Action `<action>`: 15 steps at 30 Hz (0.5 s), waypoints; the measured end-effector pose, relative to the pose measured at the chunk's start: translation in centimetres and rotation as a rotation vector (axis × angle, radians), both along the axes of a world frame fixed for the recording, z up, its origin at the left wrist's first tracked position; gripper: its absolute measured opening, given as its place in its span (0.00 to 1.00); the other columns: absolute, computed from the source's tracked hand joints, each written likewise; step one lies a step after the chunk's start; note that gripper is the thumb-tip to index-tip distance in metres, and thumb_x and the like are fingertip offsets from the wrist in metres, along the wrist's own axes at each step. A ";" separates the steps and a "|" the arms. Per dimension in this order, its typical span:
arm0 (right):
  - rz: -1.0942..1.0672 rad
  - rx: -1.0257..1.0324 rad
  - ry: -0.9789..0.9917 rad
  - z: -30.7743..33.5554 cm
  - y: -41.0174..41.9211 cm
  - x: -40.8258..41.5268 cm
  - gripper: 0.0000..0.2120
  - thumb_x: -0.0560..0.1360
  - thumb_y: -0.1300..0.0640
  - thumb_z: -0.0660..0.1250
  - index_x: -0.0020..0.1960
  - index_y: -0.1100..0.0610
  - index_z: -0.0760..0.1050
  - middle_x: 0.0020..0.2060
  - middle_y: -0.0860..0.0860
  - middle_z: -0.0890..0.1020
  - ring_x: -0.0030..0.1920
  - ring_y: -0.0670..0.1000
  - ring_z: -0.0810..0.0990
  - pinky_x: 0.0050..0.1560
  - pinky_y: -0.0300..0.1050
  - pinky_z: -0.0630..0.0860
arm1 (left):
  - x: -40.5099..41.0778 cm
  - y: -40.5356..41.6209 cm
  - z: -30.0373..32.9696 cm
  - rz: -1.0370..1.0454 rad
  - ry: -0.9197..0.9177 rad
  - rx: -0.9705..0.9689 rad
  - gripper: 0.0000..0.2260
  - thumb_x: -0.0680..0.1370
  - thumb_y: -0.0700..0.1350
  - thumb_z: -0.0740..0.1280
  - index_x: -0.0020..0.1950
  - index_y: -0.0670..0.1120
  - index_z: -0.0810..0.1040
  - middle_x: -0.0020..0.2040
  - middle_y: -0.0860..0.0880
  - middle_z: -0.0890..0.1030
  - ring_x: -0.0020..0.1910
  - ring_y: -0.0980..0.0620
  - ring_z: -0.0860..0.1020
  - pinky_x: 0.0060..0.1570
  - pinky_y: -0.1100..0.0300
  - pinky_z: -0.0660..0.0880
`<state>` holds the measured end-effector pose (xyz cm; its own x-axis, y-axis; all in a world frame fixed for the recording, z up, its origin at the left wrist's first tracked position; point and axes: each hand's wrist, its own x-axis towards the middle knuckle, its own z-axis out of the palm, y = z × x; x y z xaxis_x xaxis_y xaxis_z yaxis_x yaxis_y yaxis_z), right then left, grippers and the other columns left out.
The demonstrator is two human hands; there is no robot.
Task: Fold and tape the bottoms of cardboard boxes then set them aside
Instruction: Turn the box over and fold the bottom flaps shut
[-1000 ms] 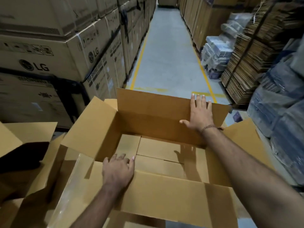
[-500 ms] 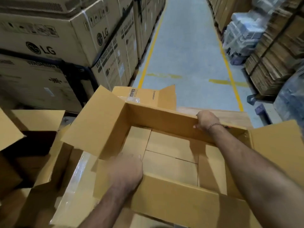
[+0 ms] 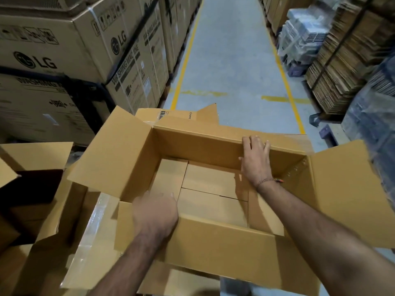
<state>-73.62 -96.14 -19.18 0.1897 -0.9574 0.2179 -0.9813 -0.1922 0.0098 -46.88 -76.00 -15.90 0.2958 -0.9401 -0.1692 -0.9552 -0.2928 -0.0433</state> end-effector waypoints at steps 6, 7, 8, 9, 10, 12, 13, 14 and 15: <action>-0.045 0.025 -0.095 1.6 -1.5 0.1 0.16 0.75 0.70 0.65 0.60 0.59 0.79 0.51 0.59 0.80 0.53 0.62 0.78 0.57 0.55 0.75 | -0.2 -0.1 0.0 0.035 -0.013 0.026 0.34 0.80 0.59 0.44 0.54 0.48 0.89 0.59 0.51 0.87 0.68 0.44 0.79 0.64 0.48 0.70; -0.039 0.054 -0.079 2.3 -2.1 0.0 0.11 0.76 0.69 0.65 0.55 0.59 0.80 0.47 0.58 0.80 0.49 0.61 0.78 0.51 0.52 0.76 | -0.2 -0.1 0.0 0.037 -0.015 0.037 0.34 0.80 0.59 0.43 0.54 0.48 0.89 0.60 0.52 0.86 0.68 0.44 0.79 0.63 0.48 0.70; -0.029 0.085 -0.050 2.8 -2.6 -0.1 0.09 0.76 0.68 0.65 0.51 0.58 0.80 0.45 0.57 0.79 0.47 0.61 0.79 0.47 0.50 0.76 | -0.3 -0.2 0.0 0.037 -0.019 0.048 0.34 0.80 0.59 0.44 0.55 0.48 0.89 0.60 0.52 0.86 0.68 0.44 0.79 0.64 0.48 0.70; -0.015 0.113 -0.028 3.1 -3.0 -0.2 0.07 0.76 0.67 0.65 0.48 0.58 0.79 0.43 0.57 0.79 0.45 0.61 0.80 0.45 0.49 0.75 | -0.3 -0.2 0.0 0.036 -0.023 0.056 0.34 0.80 0.59 0.44 0.55 0.48 0.89 0.61 0.52 0.86 0.69 0.45 0.78 0.64 0.48 0.69; -0.005 0.148 -0.024 3.3 -3.2 -0.3 0.07 0.75 0.66 0.65 0.46 0.56 0.78 0.42 0.56 0.78 0.45 0.61 0.81 0.44 0.48 0.74 | -0.3 -0.2 0.0 0.038 -0.023 0.061 0.33 0.81 0.59 0.44 0.56 0.48 0.88 0.62 0.53 0.86 0.69 0.45 0.78 0.65 0.48 0.69; -0.010 0.217 -0.045 3.8 -3.5 -0.3 0.07 0.74 0.65 0.65 0.45 0.55 0.78 0.44 0.58 0.80 0.48 0.61 0.82 0.45 0.46 0.72 | -0.3 -0.2 0.0 0.041 -0.019 0.063 0.32 0.82 0.59 0.45 0.56 0.48 0.88 0.62 0.53 0.85 0.69 0.45 0.78 0.65 0.47 0.69; -0.026 0.242 -0.052 4.2 -3.7 -0.2 0.07 0.74 0.65 0.65 0.45 0.55 0.78 0.45 0.59 0.81 0.49 0.61 0.83 0.45 0.45 0.72 | -0.2 -0.2 -0.2 0.037 -0.016 0.061 0.32 0.82 0.59 0.46 0.56 0.48 0.88 0.62 0.52 0.86 0.69 0.45 0.78 0.65 0.47 0.70; -0.046 0.260 -0.051 4.6 -3.8 -0.1 0.07 0.74 0.65 0.65 0.44 0.55 0.77 0.44 0.59 0.81 0.49 0.62 0.83 0.45 0.44 0.71 | -0.2 -0.2 -0.3 0.033 -0.013 0.057 0.32 0.82 0.59 0.45 0.54 0.48 0.89 0.60 0.52 0.86 0.67 0.44 0.79 0.64 0.47 0.70; -0.057 0.278 -0.033 4.9 -3.8 0.1 0.07 0.74 0.66 0.65 0.44 0.56 0.77 0.44 0.59 0.81 0.49 0.62 0.83 0.45 0.44 0.72 | -0.1 -0.1 -0.4 0.028 -0.017 0.050 0.33 0.82 0.59 0.44 0.52 0.48 0.89 0.58 0.51 0.87 0.66 0.44 0.79 0.62 0.47 0.71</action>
